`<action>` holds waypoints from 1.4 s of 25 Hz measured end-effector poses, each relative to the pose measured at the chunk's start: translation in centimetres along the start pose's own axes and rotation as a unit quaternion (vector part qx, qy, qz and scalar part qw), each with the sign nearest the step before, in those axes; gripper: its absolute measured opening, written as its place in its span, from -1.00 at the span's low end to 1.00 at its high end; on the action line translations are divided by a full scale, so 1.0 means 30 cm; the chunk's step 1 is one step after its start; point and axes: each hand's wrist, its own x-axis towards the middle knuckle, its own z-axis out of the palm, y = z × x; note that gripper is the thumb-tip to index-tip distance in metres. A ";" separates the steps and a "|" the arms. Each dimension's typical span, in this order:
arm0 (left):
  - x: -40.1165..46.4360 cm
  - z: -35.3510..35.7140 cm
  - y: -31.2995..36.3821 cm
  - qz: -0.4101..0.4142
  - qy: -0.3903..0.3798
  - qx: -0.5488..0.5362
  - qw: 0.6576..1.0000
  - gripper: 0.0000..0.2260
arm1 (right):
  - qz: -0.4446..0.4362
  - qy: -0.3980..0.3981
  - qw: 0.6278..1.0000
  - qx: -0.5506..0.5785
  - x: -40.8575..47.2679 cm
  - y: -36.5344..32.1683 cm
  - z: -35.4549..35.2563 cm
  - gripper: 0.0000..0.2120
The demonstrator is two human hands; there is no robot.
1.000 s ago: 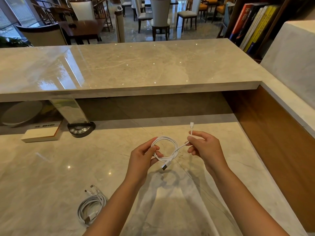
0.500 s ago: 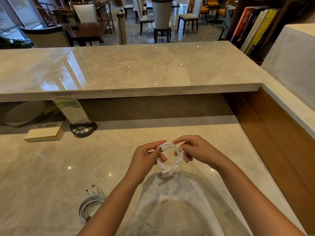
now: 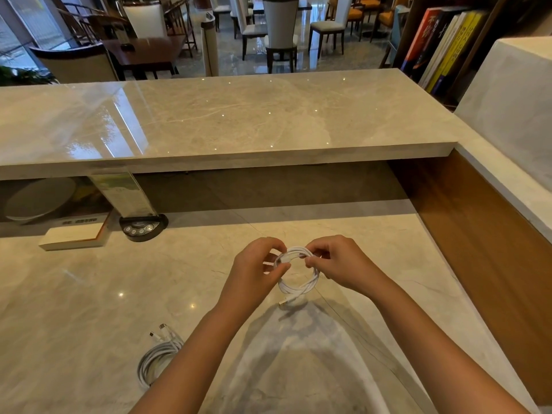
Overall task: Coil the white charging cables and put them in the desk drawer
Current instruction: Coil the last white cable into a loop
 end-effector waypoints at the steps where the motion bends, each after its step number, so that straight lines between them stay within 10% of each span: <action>1: 0.001 0.000 -0.006 0.031 0.006 0.031 0.999 -0.81 | -0.001 0.001 1.000 -0.003 0.000 -0.002 -0.003 -0.89; 6: 0.021 -0.013 -0.044 0.113 0.011 0.142 0.983 -0.88 | -0.027 -0.028 0.996 -0.076 -0.012 0.005 -0.013 -0.82; 14: 0.010 0.047 -0.032 -0.196 0.002 -0.208 0.958 -0.89 | 0.003 -0.057 0.997 -0.053 -0.054 0.065 0.012 -0.82; 21: 0.004 0.042 0.014 -0.178 -0.011 -0.194 0.965 -0.86 | -0.035 0.031 0.996 -0.074 -0.076 0.074 0.048 -0.85; 29: -0.078 0.032 0.015 -0.329 -0.177 -0.425 0.824 -0.87 | -0.048 0.109 0.993 -0.011 -0.074 0.110 0.094 -0.89; 35: -0.124 -0.013 -0.043 -0.313 -0.156 -0.403 0.846 -0.84 | 0.006 0.057 0.991 0.119 -0.059 0.103 0.100 -0.90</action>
